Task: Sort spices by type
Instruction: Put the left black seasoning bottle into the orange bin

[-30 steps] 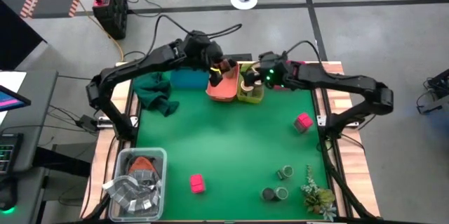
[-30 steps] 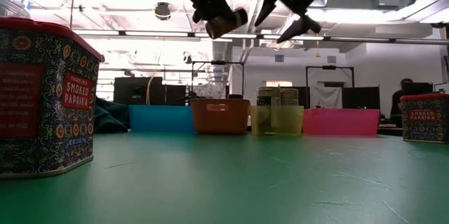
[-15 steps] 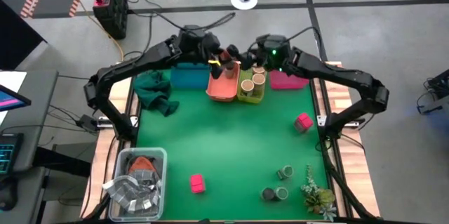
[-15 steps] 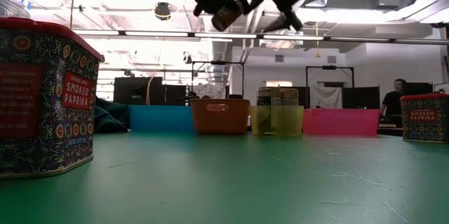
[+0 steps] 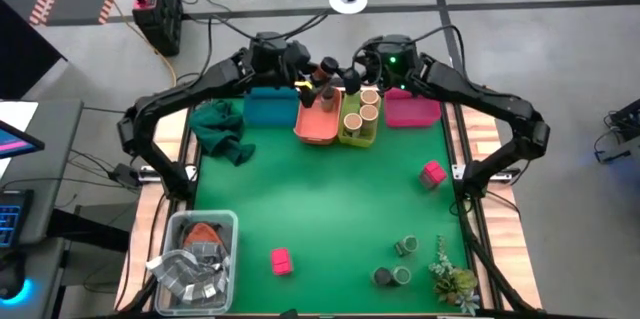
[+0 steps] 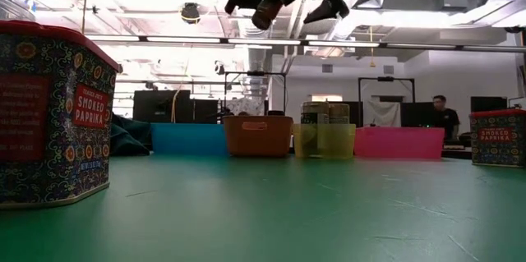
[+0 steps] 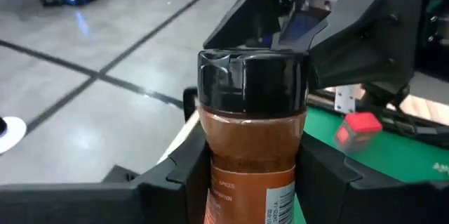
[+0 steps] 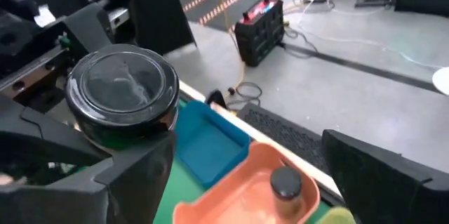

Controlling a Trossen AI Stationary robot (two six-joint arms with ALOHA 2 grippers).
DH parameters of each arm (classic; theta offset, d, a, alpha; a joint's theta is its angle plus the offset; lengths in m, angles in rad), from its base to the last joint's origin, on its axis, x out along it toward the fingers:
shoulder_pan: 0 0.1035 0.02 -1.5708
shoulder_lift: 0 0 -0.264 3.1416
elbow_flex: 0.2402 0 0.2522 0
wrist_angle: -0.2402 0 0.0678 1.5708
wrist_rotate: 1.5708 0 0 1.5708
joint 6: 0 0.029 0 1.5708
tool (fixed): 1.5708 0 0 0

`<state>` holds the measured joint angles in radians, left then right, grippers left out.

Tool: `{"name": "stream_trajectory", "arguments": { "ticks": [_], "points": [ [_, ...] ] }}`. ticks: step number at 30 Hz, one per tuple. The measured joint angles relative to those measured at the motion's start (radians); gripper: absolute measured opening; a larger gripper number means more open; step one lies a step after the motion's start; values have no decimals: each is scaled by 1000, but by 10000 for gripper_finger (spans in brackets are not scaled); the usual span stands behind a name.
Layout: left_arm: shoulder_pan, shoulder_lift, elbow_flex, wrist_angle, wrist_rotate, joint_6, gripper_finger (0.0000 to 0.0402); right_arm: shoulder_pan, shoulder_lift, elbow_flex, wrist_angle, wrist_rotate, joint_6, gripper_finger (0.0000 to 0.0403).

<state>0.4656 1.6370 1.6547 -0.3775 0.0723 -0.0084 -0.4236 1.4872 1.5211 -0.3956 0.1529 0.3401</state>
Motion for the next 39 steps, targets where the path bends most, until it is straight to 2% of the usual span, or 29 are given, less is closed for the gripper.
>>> {"name": "stream_trajectory", "arguments": {
  "ticks": [7,12,21,27,31,36,39],
  "points": [
    [-3,10,-6,-71,-10,-11,214,23,3,8,6,-67,4,393],
    [-4,6,-7,-117,-21,11,240,44,4,8,-26,-65,3,393],
    [-4,5,-5,-195,-35,-8,195,46,-6,6,-168,-8,36,393],
    [19,23,-53,-284,-33,-82,191,52,-19,6,-264,6,49,393],
    [19,82,-104,-287,-27,-110,191,77,-18,5,-352,5,80,393],
    [18,201,-102,-256,-24,-137,191,118,-51,3,-483,36,117,393],
    [19,277,-75,-256,-82,-138,193,142,-92,3,-555,70,137,393]
  ]
}}
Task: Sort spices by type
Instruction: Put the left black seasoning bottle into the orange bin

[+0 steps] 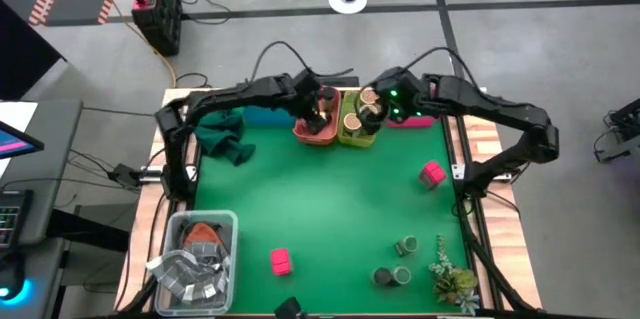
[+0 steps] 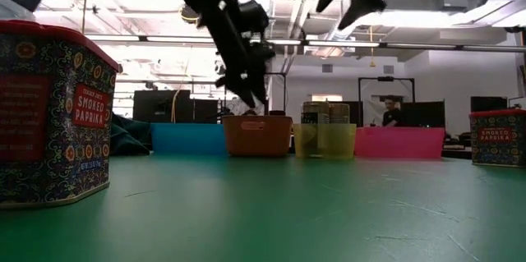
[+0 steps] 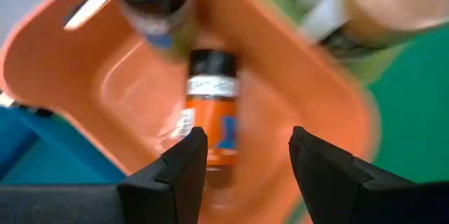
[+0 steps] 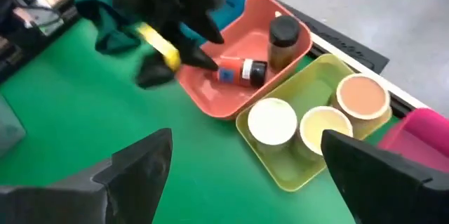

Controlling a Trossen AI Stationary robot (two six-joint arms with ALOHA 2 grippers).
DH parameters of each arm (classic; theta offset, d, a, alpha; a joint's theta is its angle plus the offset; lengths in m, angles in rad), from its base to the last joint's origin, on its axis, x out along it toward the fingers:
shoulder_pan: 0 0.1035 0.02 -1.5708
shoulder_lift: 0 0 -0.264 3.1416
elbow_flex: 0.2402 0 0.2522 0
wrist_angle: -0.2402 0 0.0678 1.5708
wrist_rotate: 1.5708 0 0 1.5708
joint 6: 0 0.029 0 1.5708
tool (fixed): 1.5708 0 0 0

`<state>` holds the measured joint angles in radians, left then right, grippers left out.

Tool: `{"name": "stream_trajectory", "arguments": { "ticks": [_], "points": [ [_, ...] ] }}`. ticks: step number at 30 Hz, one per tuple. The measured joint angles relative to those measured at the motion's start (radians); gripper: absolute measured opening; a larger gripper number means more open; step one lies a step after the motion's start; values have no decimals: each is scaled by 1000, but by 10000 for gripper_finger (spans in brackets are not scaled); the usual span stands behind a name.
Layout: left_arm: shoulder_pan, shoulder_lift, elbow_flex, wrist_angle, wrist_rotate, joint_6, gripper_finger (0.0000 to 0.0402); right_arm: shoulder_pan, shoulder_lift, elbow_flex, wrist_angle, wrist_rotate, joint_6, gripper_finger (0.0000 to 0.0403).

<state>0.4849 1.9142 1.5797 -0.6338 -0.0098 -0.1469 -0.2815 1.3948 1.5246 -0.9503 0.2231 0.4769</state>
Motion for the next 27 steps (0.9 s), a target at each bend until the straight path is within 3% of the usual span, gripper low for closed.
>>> {"name": "stream_trajectory", "arguments": {
  "ticks": [6,12,15,20,27],
  "points": [
    [4,120,59,3,-48,35,239,29,-87,0,-81,98,39,392],
    [4,199,123,5,-85,100,317,35,-136,0,-133,126,74,392],
    [6,213,125,30,-96,109,338,36,-147,0,-153,143,83,392],
    [8,246,123,43,-85,111,338,40,-148,0,-159,149,99,392],
    [7,271,124,31,-71,97,303,61,-146,0,-163,172,107,392]
  ]
}}
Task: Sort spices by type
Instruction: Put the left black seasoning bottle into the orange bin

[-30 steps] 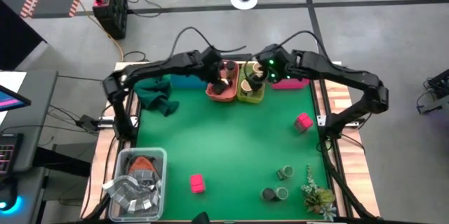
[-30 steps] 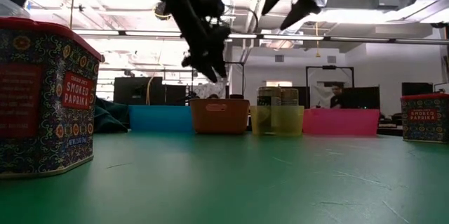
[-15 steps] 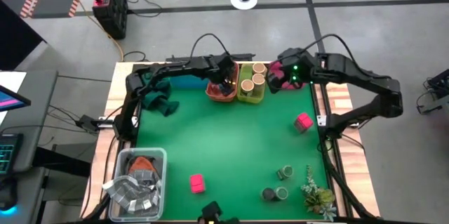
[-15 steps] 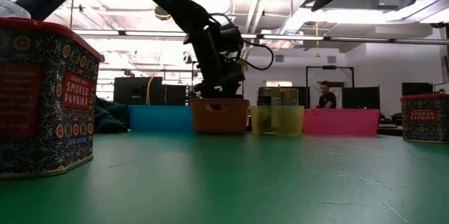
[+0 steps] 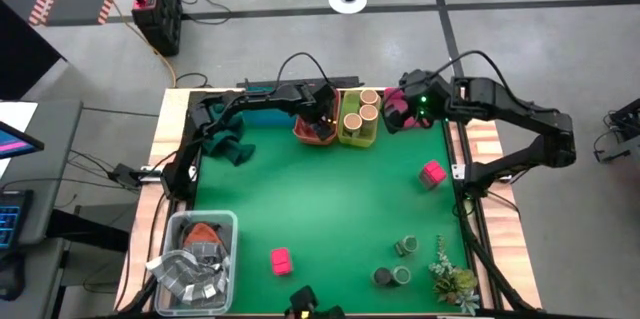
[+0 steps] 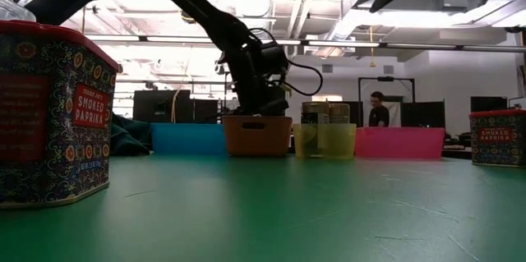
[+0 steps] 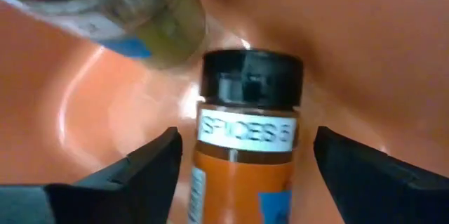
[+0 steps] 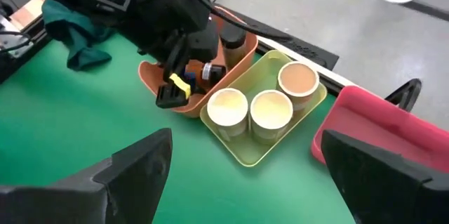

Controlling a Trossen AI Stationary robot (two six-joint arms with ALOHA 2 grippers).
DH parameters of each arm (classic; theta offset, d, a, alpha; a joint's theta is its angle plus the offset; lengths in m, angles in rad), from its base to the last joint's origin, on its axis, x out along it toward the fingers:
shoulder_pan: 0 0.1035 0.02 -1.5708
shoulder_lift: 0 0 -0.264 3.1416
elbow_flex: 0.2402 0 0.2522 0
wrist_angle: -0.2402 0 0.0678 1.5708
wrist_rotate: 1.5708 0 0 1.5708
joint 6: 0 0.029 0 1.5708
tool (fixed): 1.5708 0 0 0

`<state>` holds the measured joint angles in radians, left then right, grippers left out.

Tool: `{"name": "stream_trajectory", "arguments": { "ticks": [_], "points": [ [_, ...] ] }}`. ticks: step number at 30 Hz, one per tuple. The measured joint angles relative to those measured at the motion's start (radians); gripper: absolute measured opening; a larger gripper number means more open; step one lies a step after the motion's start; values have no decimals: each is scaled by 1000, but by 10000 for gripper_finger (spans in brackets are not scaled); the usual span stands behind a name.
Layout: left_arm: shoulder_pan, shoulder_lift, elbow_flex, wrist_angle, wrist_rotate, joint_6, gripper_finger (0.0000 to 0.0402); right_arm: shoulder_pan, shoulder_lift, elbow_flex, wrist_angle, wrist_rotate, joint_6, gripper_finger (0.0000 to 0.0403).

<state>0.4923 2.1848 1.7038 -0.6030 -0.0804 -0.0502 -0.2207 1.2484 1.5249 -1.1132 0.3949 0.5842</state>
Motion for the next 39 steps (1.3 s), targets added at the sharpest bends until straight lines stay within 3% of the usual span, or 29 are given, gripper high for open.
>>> {"name": "stream_trajectory", "arguments": {
  "ticks": [12,22,29,39],
  "points": [
    [1,-13,16,-59,31,-42,146,5,0,0,-1,26,1,392],
    [1,-166,24,-97,43,-31,164,-27,0,0,29,8,-50,392],
    [-14,-309,24,-53,43,69,170,-99,7,-27,191,-194,-96,392],
    [-74,-451,24,116,41,225,172,-189,103,-26,444,-396,-121,392]
  ]
}}
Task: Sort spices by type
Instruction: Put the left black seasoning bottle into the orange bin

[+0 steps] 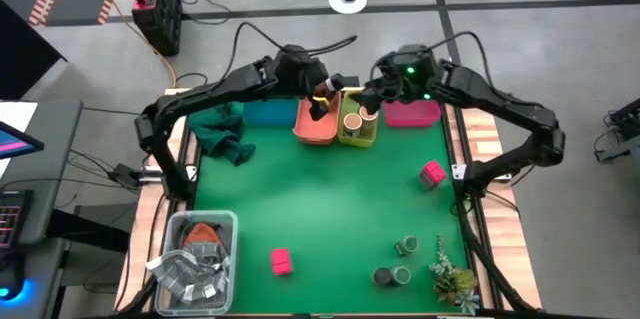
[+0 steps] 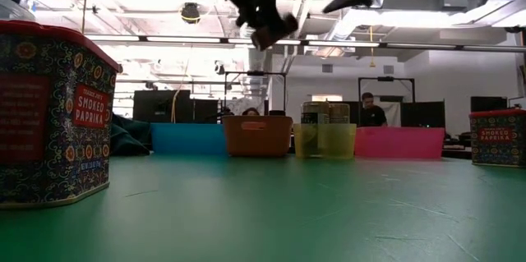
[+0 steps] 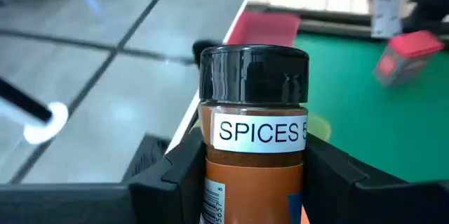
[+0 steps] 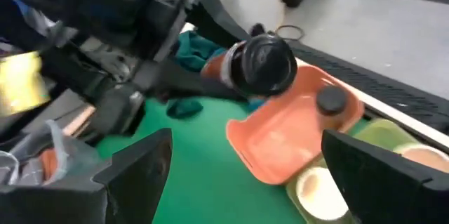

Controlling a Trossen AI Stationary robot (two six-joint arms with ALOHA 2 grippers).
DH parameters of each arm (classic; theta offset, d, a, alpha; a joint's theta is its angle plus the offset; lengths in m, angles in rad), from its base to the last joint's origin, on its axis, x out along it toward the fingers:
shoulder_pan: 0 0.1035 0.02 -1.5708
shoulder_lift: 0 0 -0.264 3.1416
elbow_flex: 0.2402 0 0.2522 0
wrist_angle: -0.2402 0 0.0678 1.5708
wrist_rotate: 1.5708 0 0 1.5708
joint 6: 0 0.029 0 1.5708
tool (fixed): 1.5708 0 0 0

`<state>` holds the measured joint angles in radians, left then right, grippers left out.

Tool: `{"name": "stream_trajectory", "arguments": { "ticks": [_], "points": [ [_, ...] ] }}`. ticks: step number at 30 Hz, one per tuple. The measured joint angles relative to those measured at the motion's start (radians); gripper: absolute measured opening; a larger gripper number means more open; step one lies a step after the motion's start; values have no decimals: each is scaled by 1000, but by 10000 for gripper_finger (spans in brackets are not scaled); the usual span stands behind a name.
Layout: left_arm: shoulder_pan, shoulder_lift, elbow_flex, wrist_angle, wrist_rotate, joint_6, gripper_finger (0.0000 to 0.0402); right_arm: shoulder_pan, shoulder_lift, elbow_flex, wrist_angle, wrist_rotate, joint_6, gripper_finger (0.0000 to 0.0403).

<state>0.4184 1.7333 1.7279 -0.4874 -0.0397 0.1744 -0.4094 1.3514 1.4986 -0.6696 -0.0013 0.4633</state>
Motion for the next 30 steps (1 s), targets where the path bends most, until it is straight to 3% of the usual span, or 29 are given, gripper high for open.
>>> {"name": "stream_trajectory", "arguments": {
  "ticks": [11,24,30],
  "points": [
    [-68,-33,0,40,-83,83,173,0,71,0,127,-23,-1,392],
    [-110,-33,0,154,-83,208,173,-6,71,0,159,-31,7,392],
    [-111,-33,0,158,-83,215,173,-12,71,0,163,-34,1,345]
  ]
}}
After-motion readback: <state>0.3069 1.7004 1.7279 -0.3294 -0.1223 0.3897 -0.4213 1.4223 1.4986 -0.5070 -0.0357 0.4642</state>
